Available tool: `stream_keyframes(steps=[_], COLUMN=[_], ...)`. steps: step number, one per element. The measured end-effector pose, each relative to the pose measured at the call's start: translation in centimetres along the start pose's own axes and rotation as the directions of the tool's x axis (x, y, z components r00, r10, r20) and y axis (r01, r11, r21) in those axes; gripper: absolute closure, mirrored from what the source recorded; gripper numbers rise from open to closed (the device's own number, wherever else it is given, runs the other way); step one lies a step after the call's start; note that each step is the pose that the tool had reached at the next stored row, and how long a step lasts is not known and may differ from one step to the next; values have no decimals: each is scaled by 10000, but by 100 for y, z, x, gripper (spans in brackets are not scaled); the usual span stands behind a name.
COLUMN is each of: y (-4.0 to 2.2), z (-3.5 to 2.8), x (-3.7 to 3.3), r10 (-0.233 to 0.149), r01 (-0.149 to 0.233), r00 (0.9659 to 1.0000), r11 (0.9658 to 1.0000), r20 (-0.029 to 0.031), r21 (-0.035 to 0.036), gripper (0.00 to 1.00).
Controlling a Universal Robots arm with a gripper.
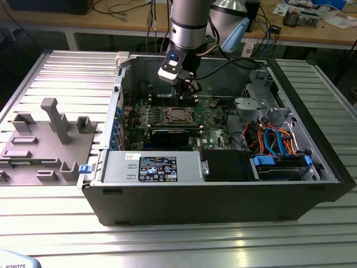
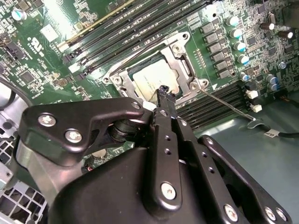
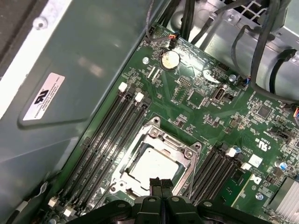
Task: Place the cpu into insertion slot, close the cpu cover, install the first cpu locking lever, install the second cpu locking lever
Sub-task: 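Install the first cpu locking lever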
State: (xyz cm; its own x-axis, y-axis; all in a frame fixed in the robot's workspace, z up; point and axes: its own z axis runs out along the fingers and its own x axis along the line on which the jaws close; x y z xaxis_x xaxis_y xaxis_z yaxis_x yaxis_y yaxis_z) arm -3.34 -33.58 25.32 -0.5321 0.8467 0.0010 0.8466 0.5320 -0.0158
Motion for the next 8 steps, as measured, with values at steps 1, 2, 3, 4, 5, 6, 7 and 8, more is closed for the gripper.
stream_keyframes(steps=[1, 2, 3, 4, 5, 6, 7, 8], y=[0, 0, 0, 0, 0, 0, 0, 0], z=[0, 0, 0, 0, 0, 0, 0, 0], x=[0, 0, 0, 0, 0, 0, 0, 0], r10=[-64, -99, -142, -184, -223, -313, -378, -432], r01=[64, 99, 142, 184, 223, 313, 378, 432], r00=[10000, 10000, 9999, 9998, 9998, 9995, 9993, 9991], r11=[10000, 10000, 9999, 9998, 9998, 9995, 9993, 9991], r20=[0, 1, 1, 2, 3, 4, 6, 6], r21=[0, 0, 0, 0, 0, 0, 0, 1], gripper=[89, 89, 89, 89, 89, 89, 89, 89])
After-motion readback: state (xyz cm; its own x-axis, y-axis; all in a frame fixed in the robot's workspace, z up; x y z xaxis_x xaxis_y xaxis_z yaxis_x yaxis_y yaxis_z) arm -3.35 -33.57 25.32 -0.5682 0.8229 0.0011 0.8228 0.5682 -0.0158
